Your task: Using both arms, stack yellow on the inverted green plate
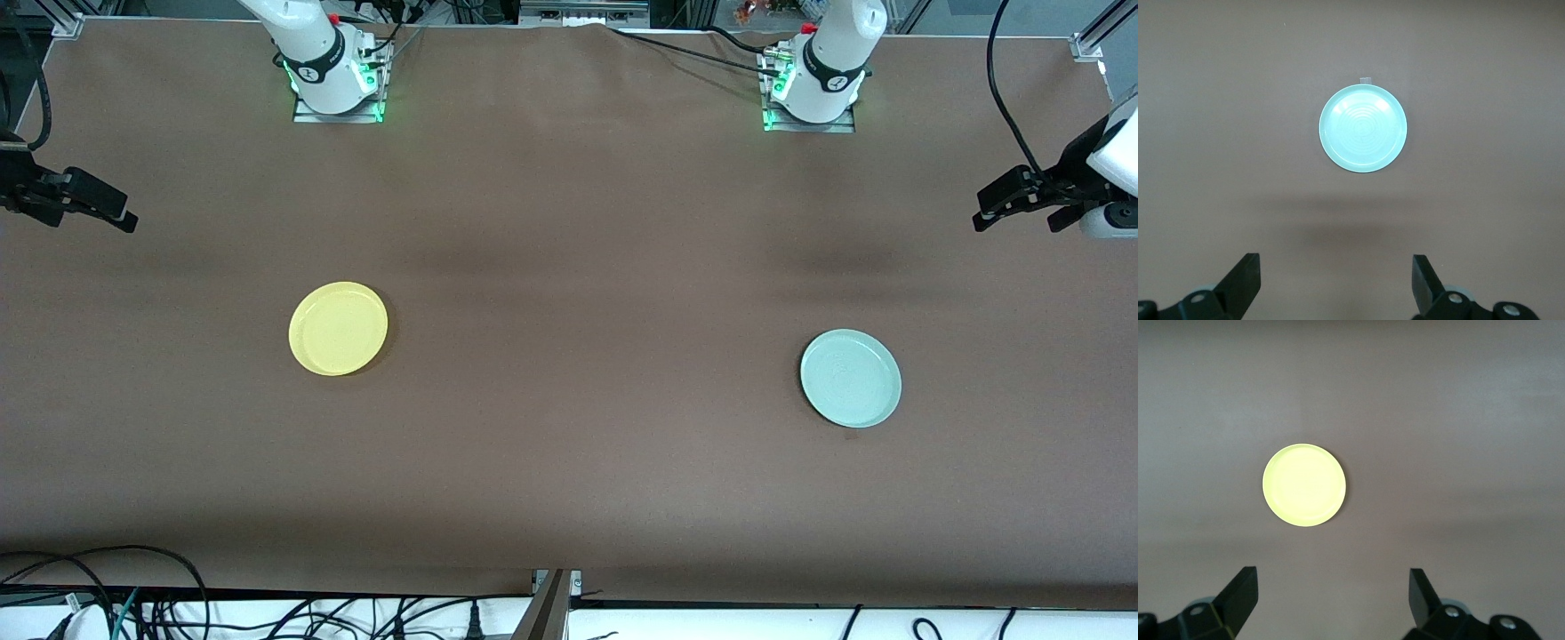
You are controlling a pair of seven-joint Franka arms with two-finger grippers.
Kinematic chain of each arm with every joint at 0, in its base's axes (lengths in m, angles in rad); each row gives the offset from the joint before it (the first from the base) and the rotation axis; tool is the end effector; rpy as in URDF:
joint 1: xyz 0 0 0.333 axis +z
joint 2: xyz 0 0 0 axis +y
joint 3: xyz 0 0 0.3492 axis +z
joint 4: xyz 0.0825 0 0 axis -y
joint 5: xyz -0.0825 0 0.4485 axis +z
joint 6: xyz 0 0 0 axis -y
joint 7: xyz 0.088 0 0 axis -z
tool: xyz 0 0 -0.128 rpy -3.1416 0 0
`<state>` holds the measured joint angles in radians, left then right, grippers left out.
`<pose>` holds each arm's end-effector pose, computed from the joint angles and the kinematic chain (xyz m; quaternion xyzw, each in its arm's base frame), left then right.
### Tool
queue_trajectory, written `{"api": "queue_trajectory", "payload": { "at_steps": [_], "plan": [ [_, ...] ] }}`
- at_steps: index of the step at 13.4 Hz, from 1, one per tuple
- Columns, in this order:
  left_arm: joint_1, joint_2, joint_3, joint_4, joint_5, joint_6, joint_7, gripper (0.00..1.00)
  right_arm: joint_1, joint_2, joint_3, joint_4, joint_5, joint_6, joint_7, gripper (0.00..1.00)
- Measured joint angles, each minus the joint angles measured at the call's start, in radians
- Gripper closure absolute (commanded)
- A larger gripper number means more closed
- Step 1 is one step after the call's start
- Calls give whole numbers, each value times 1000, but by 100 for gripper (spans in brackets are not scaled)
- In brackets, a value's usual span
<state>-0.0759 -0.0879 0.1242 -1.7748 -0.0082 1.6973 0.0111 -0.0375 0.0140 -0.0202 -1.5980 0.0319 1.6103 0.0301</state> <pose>0.5953 0.0303 0.5906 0.9998 0.0189 0.0051 0.0094 0.6259 -0.0321 0.6169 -0.9989 0.0445 0.0006 0.0158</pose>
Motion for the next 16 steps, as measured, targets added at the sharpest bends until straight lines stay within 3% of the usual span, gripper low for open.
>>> {"api": "queue_trajectory", "payload": {
  "at_steps": [12,16],
  "plan": [
    [-4,8,-12,31,0,6,2,0,0,0,1,0,-3,-1,0,0],
    [-3,70,-11,116,0,17,1,0,0,1,1,0,-3,-1,0,0]
  ]
}}
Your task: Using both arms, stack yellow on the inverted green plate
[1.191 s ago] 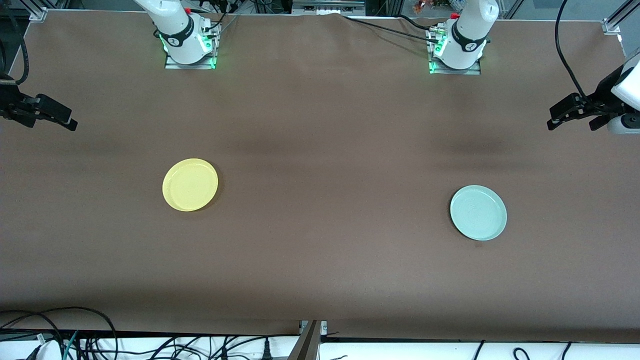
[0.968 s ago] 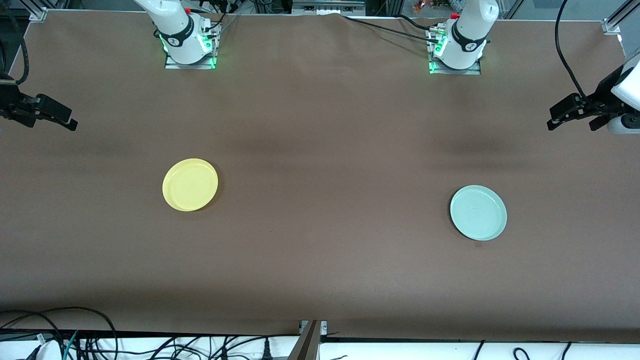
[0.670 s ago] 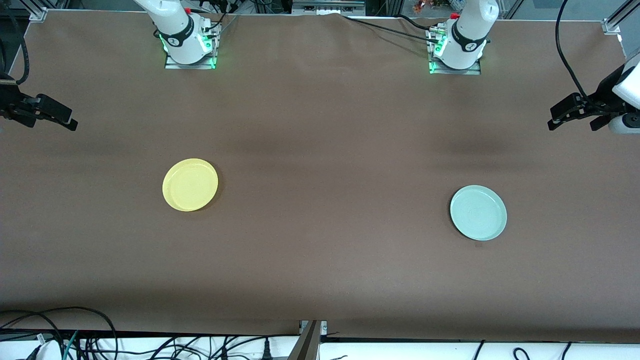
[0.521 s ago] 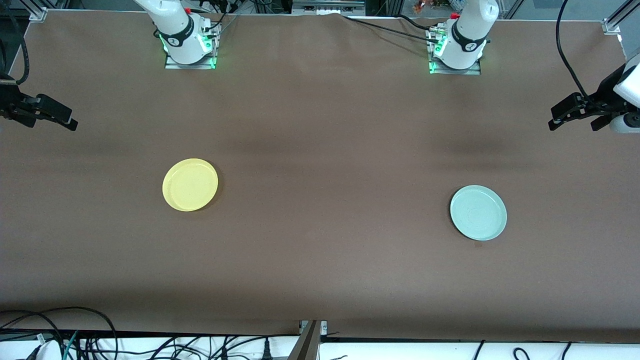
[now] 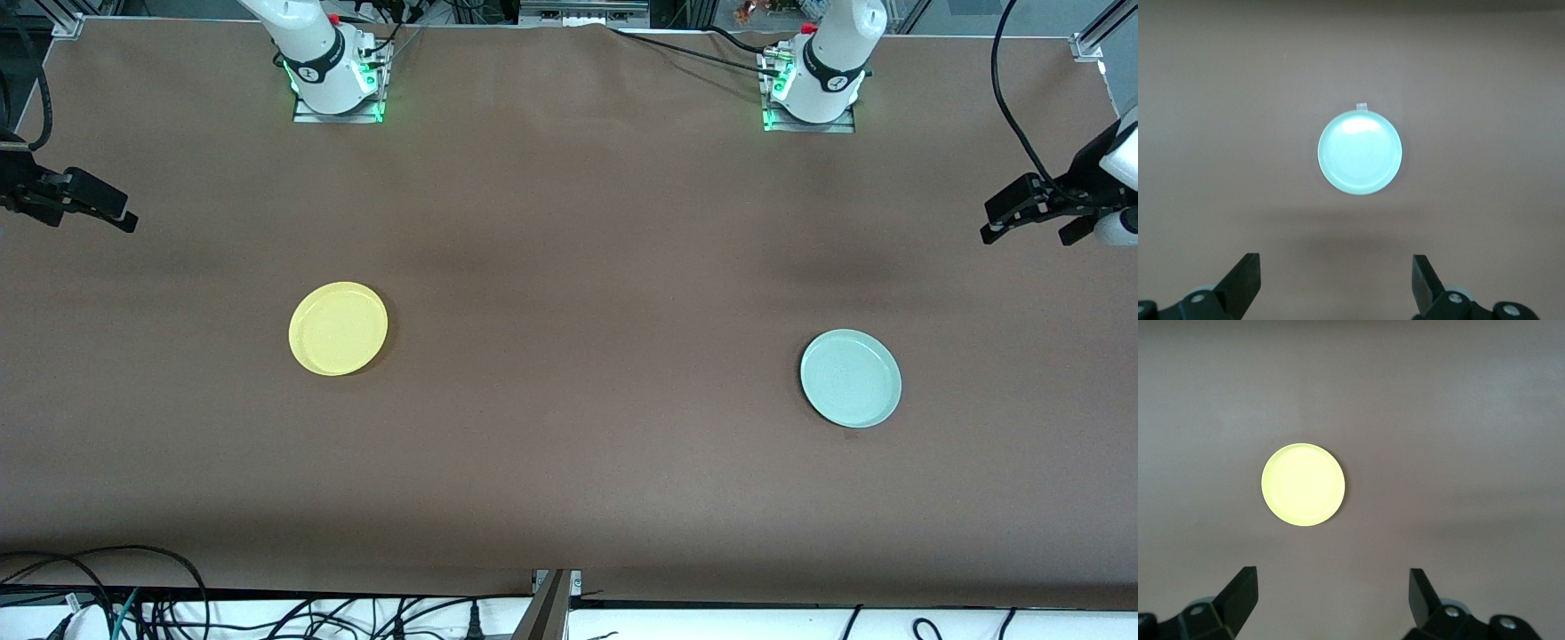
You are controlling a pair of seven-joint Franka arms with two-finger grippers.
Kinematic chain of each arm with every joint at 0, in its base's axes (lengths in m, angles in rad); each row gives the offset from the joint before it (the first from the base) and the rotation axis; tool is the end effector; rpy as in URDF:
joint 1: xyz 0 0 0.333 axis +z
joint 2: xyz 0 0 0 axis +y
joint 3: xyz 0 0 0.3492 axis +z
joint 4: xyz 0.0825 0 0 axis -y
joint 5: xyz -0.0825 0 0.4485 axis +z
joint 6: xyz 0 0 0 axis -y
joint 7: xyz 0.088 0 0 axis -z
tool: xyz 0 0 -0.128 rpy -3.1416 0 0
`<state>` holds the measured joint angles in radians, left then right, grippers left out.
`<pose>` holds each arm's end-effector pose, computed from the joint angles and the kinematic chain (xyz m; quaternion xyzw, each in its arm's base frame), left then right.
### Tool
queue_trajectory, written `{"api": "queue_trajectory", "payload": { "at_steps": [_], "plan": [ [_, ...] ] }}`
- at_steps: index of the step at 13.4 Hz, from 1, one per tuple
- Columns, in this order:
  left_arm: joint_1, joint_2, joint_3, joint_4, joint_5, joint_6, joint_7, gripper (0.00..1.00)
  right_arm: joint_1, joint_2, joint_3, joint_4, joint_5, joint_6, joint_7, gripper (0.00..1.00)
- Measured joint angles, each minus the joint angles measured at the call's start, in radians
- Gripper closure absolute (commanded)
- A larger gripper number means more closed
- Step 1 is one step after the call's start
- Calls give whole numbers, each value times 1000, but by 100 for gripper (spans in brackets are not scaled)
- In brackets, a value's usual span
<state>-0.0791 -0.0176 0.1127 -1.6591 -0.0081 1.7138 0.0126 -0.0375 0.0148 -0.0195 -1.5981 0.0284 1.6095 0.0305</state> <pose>0.6263 0.0207 0.6128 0.9993 0.0110 0.0362 0.0042 0.6260 -0.0321 0.6162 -0.9989 0.0443 0.0015 0.0141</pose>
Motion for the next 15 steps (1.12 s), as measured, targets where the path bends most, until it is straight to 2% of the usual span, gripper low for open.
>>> {"api": "queue_trajectory", "payload": {
  "at_steps": [5,15],
  "plan": [
    [0,65,-1,67,0,0,0,0,0,3,0,0,0,0,0,0],
    [2,67,2,86,0,0,0,0,0,4,0,0,0,0,0,0]
  ]
}}
